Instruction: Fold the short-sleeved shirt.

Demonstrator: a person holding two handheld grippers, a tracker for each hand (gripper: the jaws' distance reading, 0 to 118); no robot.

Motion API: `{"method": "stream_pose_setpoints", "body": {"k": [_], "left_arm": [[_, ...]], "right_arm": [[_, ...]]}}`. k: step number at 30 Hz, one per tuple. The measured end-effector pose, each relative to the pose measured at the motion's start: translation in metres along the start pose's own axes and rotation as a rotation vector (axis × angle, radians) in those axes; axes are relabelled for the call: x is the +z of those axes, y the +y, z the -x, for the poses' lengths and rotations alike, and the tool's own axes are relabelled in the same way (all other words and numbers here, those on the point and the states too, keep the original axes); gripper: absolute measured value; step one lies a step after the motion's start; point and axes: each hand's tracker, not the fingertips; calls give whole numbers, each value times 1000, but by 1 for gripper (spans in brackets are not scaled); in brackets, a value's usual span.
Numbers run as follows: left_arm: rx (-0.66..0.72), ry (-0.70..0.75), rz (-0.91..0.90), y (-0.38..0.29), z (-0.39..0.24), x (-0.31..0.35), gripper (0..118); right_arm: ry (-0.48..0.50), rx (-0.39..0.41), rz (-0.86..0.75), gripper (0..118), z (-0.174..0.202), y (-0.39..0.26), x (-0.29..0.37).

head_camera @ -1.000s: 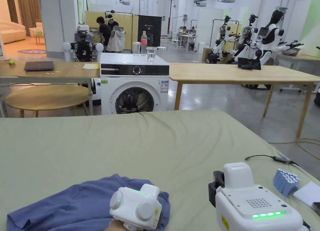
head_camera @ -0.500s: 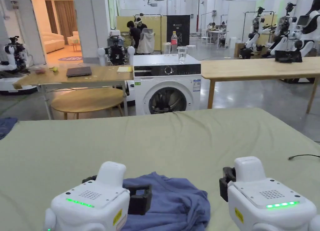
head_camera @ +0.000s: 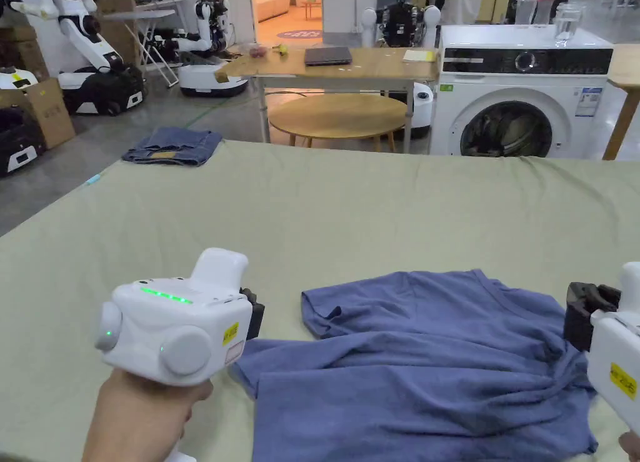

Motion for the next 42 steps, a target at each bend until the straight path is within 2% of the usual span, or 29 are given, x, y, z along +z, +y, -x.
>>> {"method": "stream_pose_setpoints", "body": {"k": [4,6,8,9,10,14,15,16,17,18,20,21,22,25,26,27,28,29,30,33,38,39,40,41,42], "left_arm": [[151,-6,142,-11,36,-59,0],[131,65,172,-15,46,-87,2],[101,88,227,-22,48,-112,88],[105,82,220,-22,49,-123,114],[114,84,226,-20,50,-131,117],[124,101,303,-24,39,-158,116],[89,98,334,-28,30,-155,112],[30,91,379,-32,21,-157,97],[18,74,363,-36,14,-155,89],[26,113,322,-35,9,-148,85],[55,11,319,-31,9,-141,43],[42,22,306,-30,5,-134,18],[25,7,298,-29,3,-131,0],[63,-7,286,-21,8,-120,0],[74,0,270,-18,8,-114,0],[73,-1,262,-12,9,-109,0],[76,-1,256,-9,9,-105,0],[79,-6,241,-5,8,-99,0],[73,-8,236,-1,6,-96,0],[44,0,209,9,1,-88,0],[10,13,212,14,-2,-88,0],[13,12,216,13,2,-92,0],[17,12,217,12,2,-94,0],[20,12,218,11,3,-95,0],[21,12,220,11,2,-95,0]], "right_arm": [[-6,0,22,0,-4,-5,-5],[-10,-6,35,0,-10,-7,-9],[-21,2,45,0,-15,-8,-12],[-29,5,49,0,-20,-8,-11],[-36,6,54,0,-24,-8,-13],[-84,0,86,0,-50,-11,-19],[-96,0,93,0,-56,-12,-21],[-106,-6,106,0,-64,-12,-25],[-117,-10,127,0,-76,-14,-29],[-134,-22,149,0,-87,-15,-36],[-176,-51,202,0,-109,-17,-54],[-193,-60,230,0,-123,-19,-65],[-203,-63,251,0,-132,-19,-77],[-211,-60,345,0,-152,-20,-124],[-206,-51,373,8,-153,-20,-140],[-191,-41,406,31,-153,-22,-157],[-166,-41,444,80,-152,-23,-171],[-148,-34,489,105,-148,-28,-187],[-131,-30,513,114,-145,-32,-200],[-148,3,513,113,-136,-43,-230],[-159,-69,634,113,-131,-66,-255],[-136,-63,629,107,-124,-72,-252],[-130,-54,584,88,-116,-74,-244],[-150,1,520,81,-110,-74,-237],[-78,-20,530,65,-107,-73,-234]]}}
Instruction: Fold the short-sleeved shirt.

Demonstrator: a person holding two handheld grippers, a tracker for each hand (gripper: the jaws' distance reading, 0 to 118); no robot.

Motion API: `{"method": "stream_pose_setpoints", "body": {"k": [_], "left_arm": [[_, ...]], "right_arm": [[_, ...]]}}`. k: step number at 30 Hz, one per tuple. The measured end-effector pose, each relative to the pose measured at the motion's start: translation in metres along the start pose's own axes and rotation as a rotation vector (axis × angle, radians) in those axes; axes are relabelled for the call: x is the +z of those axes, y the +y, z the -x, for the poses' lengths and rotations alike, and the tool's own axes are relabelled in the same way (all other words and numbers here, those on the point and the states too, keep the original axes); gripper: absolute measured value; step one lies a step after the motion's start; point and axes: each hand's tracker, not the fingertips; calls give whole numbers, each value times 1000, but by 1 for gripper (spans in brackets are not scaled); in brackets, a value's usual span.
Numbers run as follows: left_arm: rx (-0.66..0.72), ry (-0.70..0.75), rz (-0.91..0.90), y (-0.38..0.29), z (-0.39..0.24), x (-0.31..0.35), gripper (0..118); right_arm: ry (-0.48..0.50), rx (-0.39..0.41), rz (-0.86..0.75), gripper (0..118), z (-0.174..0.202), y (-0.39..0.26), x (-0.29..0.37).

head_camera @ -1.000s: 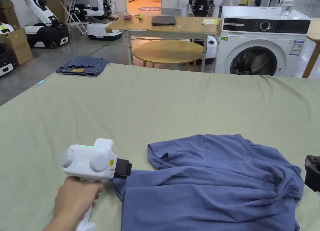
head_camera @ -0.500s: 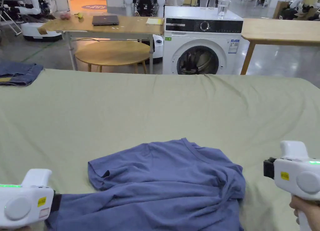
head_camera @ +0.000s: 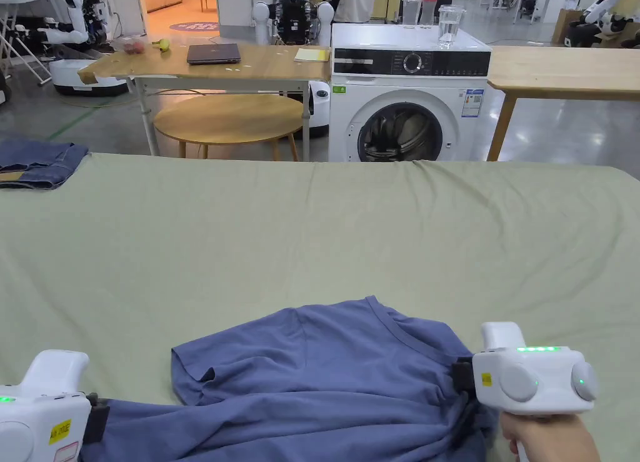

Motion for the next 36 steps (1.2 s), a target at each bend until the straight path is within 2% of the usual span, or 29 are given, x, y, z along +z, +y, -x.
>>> {"method": "stream_pose_setpoints", "body": {"k": [1,2,3,5,7,9,10,15,21,27,30,32,36], "left_arm": [[-1,0,2,0,1,-3,0],[-2,3,2,0,1,-3,0],[-1,3,0,1,2,-3,0],[4,12,-6,5,7,-2,0],[-2,25,-32,12,13,7,0],[-8,56,-77,24,20,19,0],[-18,74,-92,34,24,27,0],[-137,234,-177,82,37,63,0],[-77,289,-350,146,63,126,0],[-12,264,-599,223,67,198,0],[17,231,-668,259,62,224,0],[32,215,-728,277,59,237,0],[21,226,-723,298,52,229,0]], "right_arm": [[41,-15,10,33,1,1,2],[5,-2,14,7,2,3,5],[13,2,15,0,2,6,11],[55,12,6,0,1,13,29],[44,39,-90,0,-2,23,56],[88,27,-153,0,-6,41,91],[92,49,-196,0,-6,52,112],[82,167,-364,0,-4,101,197],[7,210,-534,0,-6,160,274],[-79,146,-729,0,-14,228,348],[-83,91,-784,0,-20,256,374],[-87,67,-807,0,-23,270,381],[-98,37,-804,0,-31,281,371]]}}
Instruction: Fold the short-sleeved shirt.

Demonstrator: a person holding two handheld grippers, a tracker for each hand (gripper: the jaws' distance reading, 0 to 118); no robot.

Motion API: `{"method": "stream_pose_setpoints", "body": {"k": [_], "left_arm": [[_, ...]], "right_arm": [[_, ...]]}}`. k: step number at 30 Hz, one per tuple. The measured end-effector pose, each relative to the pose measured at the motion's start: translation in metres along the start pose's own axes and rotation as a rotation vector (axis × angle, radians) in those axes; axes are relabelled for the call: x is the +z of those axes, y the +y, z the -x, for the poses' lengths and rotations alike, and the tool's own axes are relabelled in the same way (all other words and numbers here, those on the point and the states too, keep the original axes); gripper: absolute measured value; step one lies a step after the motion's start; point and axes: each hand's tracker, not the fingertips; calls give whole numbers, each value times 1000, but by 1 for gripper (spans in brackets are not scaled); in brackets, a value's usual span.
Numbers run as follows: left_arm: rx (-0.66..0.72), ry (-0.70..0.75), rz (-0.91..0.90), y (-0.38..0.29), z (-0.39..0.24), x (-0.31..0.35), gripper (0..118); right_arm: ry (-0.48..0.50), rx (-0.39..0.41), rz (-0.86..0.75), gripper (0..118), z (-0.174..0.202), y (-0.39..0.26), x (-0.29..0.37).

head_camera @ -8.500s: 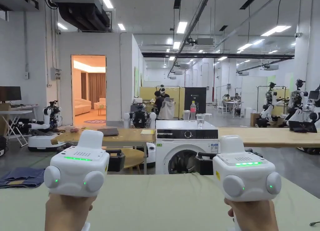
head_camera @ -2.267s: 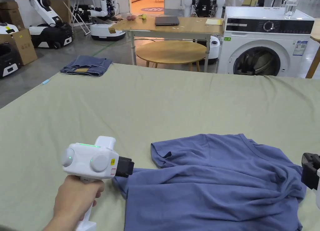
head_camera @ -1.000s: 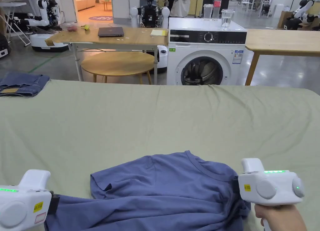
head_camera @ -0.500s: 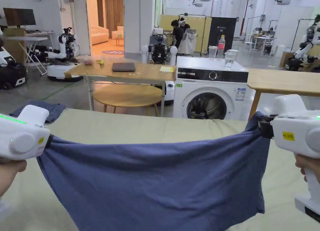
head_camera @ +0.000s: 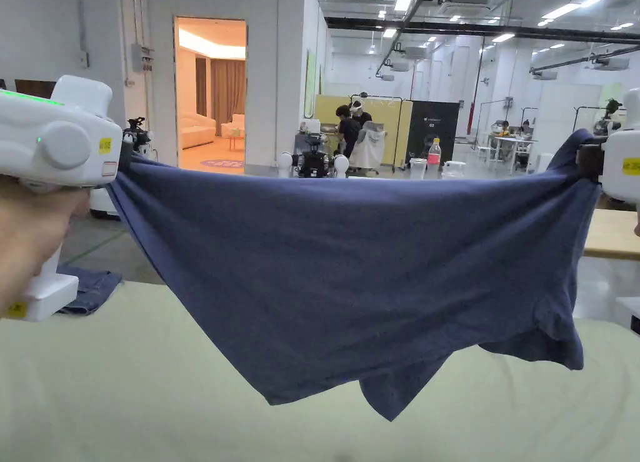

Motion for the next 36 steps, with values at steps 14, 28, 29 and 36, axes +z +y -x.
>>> {"method": "stream_pose_setpoints", "body": {"k": [14,28,29,36], "left_arm": [[11,-40,188,-168,-40,-28,0],[181,-150,585,-438,-30,131,0],[174,-150,574,-448,-25,128,0],[4,-164,272,-365,-56,154,107]], "right_arm": [[-23,-68,160,0,-6,-179,-4],[-28,-61,532,1,3,-455,173],[-49,-71,552,4,4,-465,177],[51,-63,428,109,37,-390,190]]}}
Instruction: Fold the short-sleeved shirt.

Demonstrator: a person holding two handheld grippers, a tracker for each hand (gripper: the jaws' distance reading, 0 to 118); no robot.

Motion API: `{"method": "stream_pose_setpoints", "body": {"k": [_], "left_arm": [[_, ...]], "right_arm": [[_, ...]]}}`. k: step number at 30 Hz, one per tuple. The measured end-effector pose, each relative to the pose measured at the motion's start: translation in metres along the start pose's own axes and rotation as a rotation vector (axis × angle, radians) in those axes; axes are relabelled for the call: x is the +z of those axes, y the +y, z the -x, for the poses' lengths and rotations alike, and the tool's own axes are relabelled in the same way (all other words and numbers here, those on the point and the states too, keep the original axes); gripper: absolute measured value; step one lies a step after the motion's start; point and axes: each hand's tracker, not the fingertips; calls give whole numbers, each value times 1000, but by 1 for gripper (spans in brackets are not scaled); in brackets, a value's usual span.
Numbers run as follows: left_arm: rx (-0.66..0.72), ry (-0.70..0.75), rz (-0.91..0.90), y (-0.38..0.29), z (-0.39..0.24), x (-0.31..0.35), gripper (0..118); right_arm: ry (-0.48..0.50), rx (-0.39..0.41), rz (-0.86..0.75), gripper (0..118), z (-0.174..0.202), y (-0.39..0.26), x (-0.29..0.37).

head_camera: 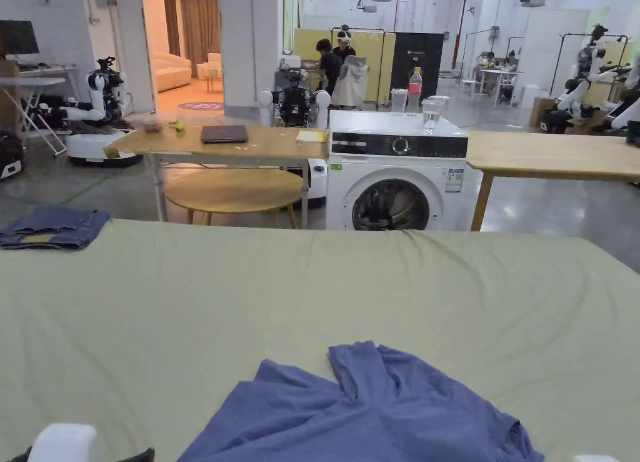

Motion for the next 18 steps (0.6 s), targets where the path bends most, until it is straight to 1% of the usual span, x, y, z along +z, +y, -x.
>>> {"method": "stream_pose_setpoints", "body": {"k": [1,3,4,5,6,7,8,9,10,11,12,13,15,18], "left_arm": [[-18,-9,-49,21,-19,8,107],[-25,-67,-88,52,-43,8,107],[-22,-93,-112,65,-55,7,106],[-22,-115,-137,69,-67,6,106],[-28,-130,-136,75,-74,4,101],[-39,-139,-122,79,-78,1,68],[-40,-144,-112,81,-80,-2,21],[-38,-139,-98,77,-84,1,0],[-28,-118,-72,73,-80,-3,0],[-16,-142,-72,71,-73,-3,0],[0,-142,-60,68,-66,-2,0],[20,-125,-55,62,-58,3,0],[34,-97,-37,51,-37,4,0],[66,-34,81,25,5,5,0]], "right_arm": [[25,20,-39,109,14,22,4],[62,39,-100,109,41,57,11],[70,44,-122,109,53,72,14],[84,31,-143,108,63,83,17],[104,11,-154,99,69,90,18],[131,-6,-169,61,76,96,19],[119,-3,-163,17,79,98,19],[89,6,-168,5,85,99,16],[41,29,-184,0,89,99,15],[64,36,-200,0,92,95,16],[107,29,-190,0,92,94,16],[127,12,-180,0,94,92,15],[117,15,-184,0,93,88,13],[135,3,-155,0,94,77,6]]}}
